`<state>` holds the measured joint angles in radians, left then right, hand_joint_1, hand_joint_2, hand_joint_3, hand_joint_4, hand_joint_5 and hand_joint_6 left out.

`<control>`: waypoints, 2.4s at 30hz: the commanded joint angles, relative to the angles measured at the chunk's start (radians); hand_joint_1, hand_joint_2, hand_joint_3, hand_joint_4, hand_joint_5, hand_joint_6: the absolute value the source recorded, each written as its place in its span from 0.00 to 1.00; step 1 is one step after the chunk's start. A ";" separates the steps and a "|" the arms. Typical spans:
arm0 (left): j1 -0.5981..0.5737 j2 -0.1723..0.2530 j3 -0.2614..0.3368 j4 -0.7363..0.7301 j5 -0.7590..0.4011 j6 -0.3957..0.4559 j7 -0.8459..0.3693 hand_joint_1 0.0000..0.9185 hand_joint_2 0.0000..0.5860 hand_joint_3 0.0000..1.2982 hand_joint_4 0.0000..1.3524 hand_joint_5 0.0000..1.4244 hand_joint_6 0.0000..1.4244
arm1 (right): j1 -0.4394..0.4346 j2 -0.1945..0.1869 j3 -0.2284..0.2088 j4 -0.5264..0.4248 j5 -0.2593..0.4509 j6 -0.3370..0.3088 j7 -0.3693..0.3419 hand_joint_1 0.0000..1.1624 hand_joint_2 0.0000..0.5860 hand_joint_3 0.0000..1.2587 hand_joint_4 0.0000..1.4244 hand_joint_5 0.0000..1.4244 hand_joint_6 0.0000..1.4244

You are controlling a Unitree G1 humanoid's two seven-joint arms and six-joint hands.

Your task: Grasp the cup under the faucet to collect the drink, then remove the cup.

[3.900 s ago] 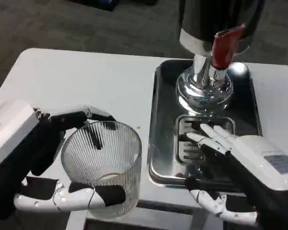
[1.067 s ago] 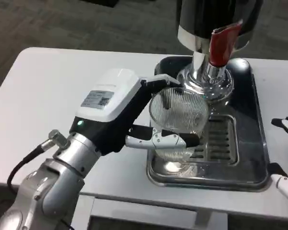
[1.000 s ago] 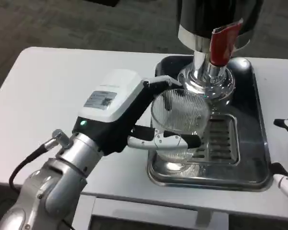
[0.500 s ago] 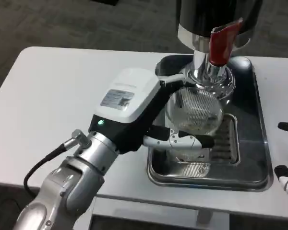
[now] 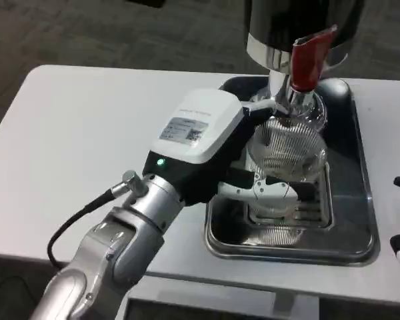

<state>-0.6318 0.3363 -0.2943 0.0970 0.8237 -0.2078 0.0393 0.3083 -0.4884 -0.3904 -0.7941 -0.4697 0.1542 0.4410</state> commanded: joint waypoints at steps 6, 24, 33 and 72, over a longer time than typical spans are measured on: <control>-0.022 0.001 -0.035 0.038 0.013 0.037 -0.014 0.20 0.22 0.26 0.25 0.45 0.74 | 0.027 -0.018 -0.020 0.006 0.037 -0.023 0.000 0.32 0.83 0.10 0.00 0.00 0.06; 0.019 0.030 -0.001 -0.112 -0.017 0.045 -0.036 0.11 0.18 0.18 0.11 0.29 0.55 | 0.029 -0.019 -0.023 0.016 0.061 -0.029 -0.007 0.32 0.83 0.12 0.01 0.02 0.07; 0.119 0.077 0.074 -0.241 -0.055 0.056 -0.067 0.12 0.19 0.19 0.13 0.31 0.55 | 0.018 -0.026 -0.015 0.019 0.066 -0.017 -0.002 0.32 0.83 0.13 0.01 0.02 0.08; -0.080 0.085 0.310 -0.526 -0.855 0.212 -0.421 0.00 0.25 0.18 0.17 0.25 0.24 | 0.006 -0.023 0.002 -0.011 0.072 0.005 -0.009 0.33 0.82 0.17 0.04 0.04 0.08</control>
<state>-0.6902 0.4353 0.0246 -0.4415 0.0025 -0.0278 -0.3683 0.2976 -0.5161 -0.3790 -0.7929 -0.4058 0.1742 0.4406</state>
